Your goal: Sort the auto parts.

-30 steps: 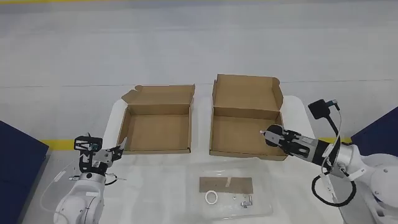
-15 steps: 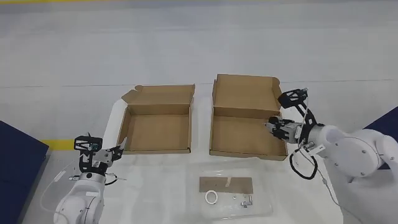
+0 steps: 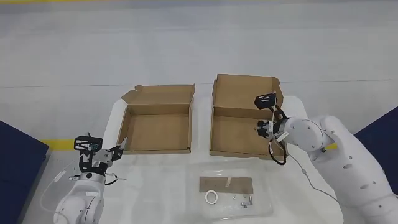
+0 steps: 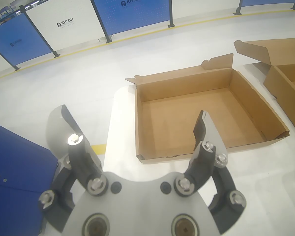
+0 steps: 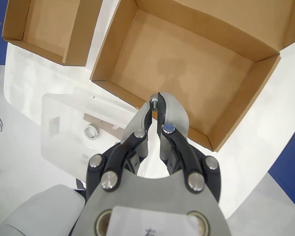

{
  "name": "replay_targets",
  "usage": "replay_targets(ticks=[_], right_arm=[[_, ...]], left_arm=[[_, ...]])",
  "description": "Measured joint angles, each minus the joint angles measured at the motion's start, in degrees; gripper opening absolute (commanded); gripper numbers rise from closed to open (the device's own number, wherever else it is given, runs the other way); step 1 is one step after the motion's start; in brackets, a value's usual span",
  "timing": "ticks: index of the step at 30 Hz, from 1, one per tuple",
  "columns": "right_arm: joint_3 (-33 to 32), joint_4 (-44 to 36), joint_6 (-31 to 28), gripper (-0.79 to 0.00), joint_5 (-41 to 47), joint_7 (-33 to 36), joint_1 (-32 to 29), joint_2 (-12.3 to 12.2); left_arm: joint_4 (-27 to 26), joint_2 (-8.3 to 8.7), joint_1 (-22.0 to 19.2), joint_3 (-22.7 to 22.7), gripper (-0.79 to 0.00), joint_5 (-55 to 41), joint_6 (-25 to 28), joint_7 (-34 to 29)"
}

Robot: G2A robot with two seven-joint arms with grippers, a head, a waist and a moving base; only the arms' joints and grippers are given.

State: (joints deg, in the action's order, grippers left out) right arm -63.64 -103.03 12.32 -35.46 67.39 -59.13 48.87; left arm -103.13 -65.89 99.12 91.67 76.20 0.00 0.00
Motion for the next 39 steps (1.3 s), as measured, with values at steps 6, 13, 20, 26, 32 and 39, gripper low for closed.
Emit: replay_targets(ticks=[6, 13, 20, 26, 32, 39], right_arm=[[2.7, 1.9, 0.4, -0.785, -6.6, 1.4, 0.4, 0.2], [10.2, 12.6, 1.7, -0.785, -13.2, 5.9, 7.9, 2.5], [16.0, 24.6, 0.6, -0.785, -11.0, 3.8, 14.3, 5.9], [20.2, 32.7, 0.1, -0.785, -10.2, 1.8, 18.0, 8.7], [22.7, 38.4, -0.2, -0.785, -8.9, 0.1, 19.9, 11.0], [23.8, 43.3, -0.9, -0.785, -7.0, -1.5, 21.1, 12.8]], left_arm=[[0.0, 0.0, 0.0, 0.0, 0.0, 0.0, 0.0, 0.0], [0.0, 0.0, 0.0, 0.0, 0.0, 0.0, 0.0, 0.0], [0.0, 0.0, 0.0, 0.0, 0.0, 0.0, 0.0, 0.0], [0.0, 0.0, 0.0, 0.0, 0.0, 0.0, 0.0, 0.0], [0.0, 0.0, 0.0, 0.0, 0.0, 0.0, 0.0, 0.0], [0.0, 0.0, 0.0, 0.0, 0.0, 0.0, 0.0, 0.0]])
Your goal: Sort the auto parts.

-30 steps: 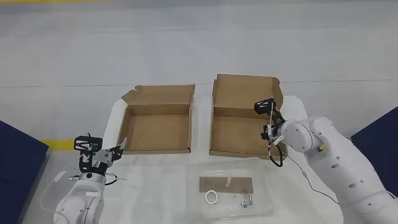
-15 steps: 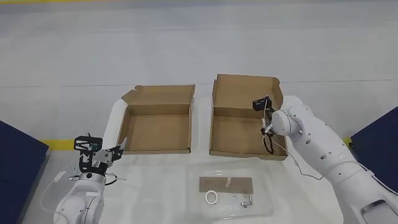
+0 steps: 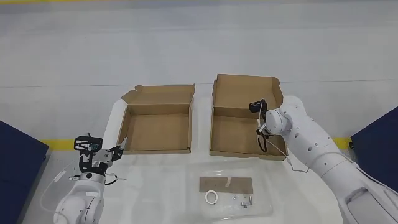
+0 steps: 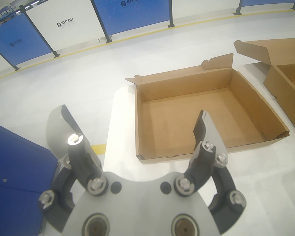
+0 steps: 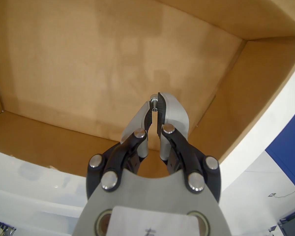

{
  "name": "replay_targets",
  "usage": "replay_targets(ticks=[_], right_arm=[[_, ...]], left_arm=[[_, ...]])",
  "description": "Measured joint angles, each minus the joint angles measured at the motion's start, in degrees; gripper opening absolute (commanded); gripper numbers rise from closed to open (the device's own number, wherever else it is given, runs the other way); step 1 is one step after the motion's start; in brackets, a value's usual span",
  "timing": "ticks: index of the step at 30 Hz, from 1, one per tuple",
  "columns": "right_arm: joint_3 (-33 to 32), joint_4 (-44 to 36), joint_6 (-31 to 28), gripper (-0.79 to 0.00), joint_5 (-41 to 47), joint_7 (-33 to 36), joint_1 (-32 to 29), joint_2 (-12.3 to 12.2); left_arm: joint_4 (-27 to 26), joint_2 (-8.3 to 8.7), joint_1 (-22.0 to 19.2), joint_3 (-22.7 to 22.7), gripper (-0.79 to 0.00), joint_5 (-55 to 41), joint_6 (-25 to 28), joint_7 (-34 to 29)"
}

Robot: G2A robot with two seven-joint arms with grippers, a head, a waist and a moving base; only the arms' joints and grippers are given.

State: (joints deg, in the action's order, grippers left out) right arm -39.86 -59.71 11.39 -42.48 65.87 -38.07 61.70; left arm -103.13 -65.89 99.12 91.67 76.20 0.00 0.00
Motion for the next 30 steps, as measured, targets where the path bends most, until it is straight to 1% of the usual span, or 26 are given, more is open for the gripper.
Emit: replay_targets(ticks=[7, 8, 9, 11, 12, 16, 18, 20, 21, 22, 23, 26, 30], right_arm=[[0.4, 3.3, -0.6, -0.785, 0.4, -0.8, 0.8, 1.2], [0.5, 3.6, -0.7, -0.776, 0.4, -0.9, 0.9, 1.4], [0.5, 4.0, -0.7, -0.723, 0.4, -1.0, 1.0, 1.6], [0.5, 4.6, -0.7, -0.573, 0.5, -1.1, 1.1, 1.8], [0.5, 4.9, -0.8, -0.539, 0.6, -1.2, 1.2, 2.0], [0.4, 5.6, -1.0, -0.486, 0.5, -1.4, 1.4, 2.4], [0.3, 5.8, -1.1, -0.48, 0.4, -1.4, 1.5, 2.6], [0.1, 5.7, -1.3, -0.413, 0.3, -1.3, 1.5, 2.7], [0.0, 5.6, -1.3, -0.329, 0.2, -1.2, 1.6, 2.8], [-0.1, 5.4, -1.3, -0.151, 0.0, -1.1, 1.6, 2.8], [-0.3, 5.1, -1.2, 0.0, -0.2, -1.0, 1.6, 2.7], [-1.2, 2.9, -0.7, 0.0, -1.1, -0.7, 1.2, 2.4], [-3.8, -3.8, -0.3, 0.0, -2.5, 1.6, -0.4, 1.1]], left_arm=[[0.0, 0.0, 0.0, 0.0, 0.0, 0.0, 0.0, 0.0], [0.0, 0.0, 0.0, 0.0, 0.0, 0.0, 0.0, 0.0], [0.0, 0.0, 0.0, 0.0, 0.0, 0.0, 0.0, 0.0], [0.0, 0.0, 0.0, 0.0, 0.0, 0.0, 0.0, 0.0], [0.0, 0.0, 0.0, 0.0, 0.0, 0.0, 0.0, 0.0], [0.0, 0.0, 0.0, 0.0, 0.0, 0.0, 0.0, 0.0], [0.0, 0.0, 0.0, 0.0, 0.0, 0.0, 0.0, 0.0], [0.0, 0.0, 0.0, 0.0, 0.0, 0.0, 0.0, 0.0], [0.0, 0.0, 0.0, 0.0, 0.0, 0.0, 0.0, 0.0], [0.0, 0.0, 0.0, 0.0, 0.0, 0.0, 0.0, 0.0], [0.0, 0.0, 0.0, 0.0, 0.0, 0.0, 0.0, 0.0], [0.0, 0.0, 0.0, 0.0, 0.0, 0.0, 0.0, 0.0], [0.0, 0.0, 0.0, 0.0, 0.0, 0.0, 0.0, 0.0]])
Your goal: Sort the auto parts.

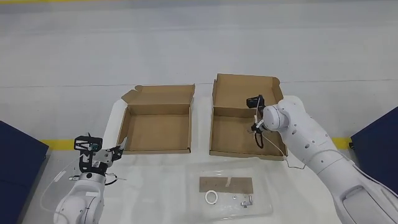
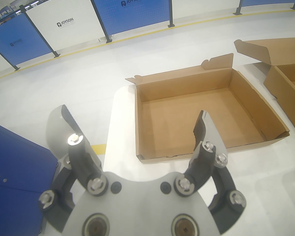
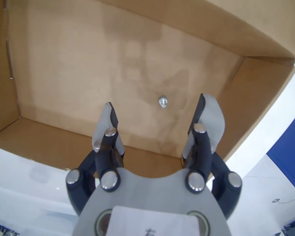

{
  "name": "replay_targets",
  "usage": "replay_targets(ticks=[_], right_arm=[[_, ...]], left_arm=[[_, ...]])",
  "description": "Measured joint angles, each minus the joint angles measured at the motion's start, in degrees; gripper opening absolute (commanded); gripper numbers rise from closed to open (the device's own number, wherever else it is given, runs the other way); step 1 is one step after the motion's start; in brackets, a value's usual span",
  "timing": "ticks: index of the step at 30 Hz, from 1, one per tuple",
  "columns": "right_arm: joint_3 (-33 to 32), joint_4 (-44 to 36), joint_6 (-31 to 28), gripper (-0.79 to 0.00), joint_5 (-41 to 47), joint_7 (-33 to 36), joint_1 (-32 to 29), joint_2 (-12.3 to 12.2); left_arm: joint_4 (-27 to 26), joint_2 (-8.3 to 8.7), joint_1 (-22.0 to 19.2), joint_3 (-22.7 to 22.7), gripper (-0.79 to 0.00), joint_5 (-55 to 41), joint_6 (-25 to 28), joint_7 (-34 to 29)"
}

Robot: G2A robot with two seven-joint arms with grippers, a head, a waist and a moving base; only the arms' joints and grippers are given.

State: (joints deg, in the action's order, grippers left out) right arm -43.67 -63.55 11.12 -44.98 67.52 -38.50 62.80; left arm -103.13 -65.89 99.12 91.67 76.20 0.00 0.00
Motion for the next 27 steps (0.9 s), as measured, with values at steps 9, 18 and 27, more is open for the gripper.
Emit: replay_targets(ticks=[9, 18, 27], right_arm=[[-0.6, -1.3, 0.0, 0.0, 0.0, 0.5, -0.3, -0.3], [-5.9, -16.2, -6.4, 0.0, -1.6, 5.2, -4.1, -2.7], [-13.3, -38.3, -14.1, 0.0, -4.2, 18.1, -13.2, -6.5]], left_arm=[[0.0, 0.0, 0.0, 0.0, 0.0, 0.0, 0.0, 0.0], [0.0, 0.0, 0.0, 0.0, 0.0, 0.0, 0.0, 0.0], [0.0, 0.0, 0.0, 0.0, 0.0, 0.0, 0.0, 0.0]])
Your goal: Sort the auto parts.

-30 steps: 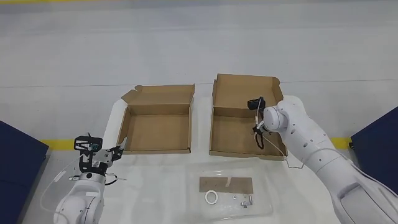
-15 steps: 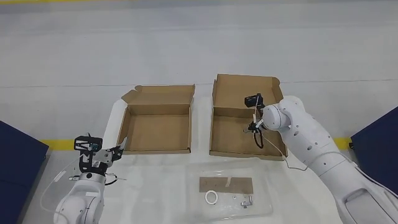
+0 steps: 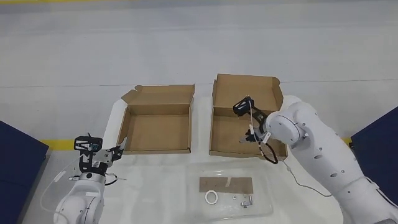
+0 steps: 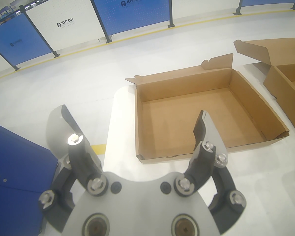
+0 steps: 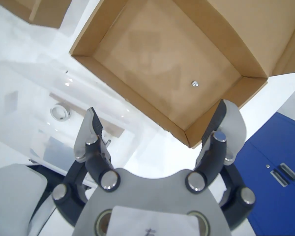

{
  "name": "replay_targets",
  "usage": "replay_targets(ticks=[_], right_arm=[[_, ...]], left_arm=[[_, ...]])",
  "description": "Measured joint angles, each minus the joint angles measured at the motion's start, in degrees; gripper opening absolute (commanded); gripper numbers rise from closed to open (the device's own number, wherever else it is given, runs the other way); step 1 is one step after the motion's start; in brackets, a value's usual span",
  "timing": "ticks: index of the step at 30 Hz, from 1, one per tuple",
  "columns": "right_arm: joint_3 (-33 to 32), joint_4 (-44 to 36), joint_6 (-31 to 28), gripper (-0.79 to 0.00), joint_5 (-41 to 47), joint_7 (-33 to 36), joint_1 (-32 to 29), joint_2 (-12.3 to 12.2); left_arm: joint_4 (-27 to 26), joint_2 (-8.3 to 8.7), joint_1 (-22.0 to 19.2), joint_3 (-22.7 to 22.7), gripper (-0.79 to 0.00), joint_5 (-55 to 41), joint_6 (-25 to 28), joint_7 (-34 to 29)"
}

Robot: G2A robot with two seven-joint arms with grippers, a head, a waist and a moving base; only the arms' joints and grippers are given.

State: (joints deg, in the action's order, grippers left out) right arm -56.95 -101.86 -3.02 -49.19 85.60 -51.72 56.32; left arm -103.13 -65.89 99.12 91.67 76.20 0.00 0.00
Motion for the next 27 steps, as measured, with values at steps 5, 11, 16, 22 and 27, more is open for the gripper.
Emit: replay_targets(ticks=[5, 11, 16, 22, 27], right_arm=[[-0.2, -1.2, -1.5, 0.0, 0.1, 1.4, -0.5, -0.2], [0.2, -1.8, -2.1, 0.0, 0.0, 0.9, -0.7, -0.2], [3.7, -6.9, -13.5, 0.0, -2.0, 2.5, -0.9, -1.1], [13.1, -9.0, -13.3, 0.0, 4.3, 2.4, 3.4, -4.1], [18.7, -8.2, -13.3, 0.0, 10.9, 2.3, 7.8, -5.6]], left_arm=[[0.0, 0.0, 0.0, 0.0, 0.0, 0.0, 0.0, 0.0], [0.0, 0.0, 0.0, 0.0, 0.0, 0.0, 0.0, 0.0], [0.0, 0.0, 0.0, 0.0, 0.0, 0.0, 0.0, 0.0], [0.0, 0.0, 0.0, 0.0, 0.0, 0.0, 0.0, 0.0], [0.0, 0.0, 0.0, 0.0, 0.0, 0.0, 0.0, 0.0]])
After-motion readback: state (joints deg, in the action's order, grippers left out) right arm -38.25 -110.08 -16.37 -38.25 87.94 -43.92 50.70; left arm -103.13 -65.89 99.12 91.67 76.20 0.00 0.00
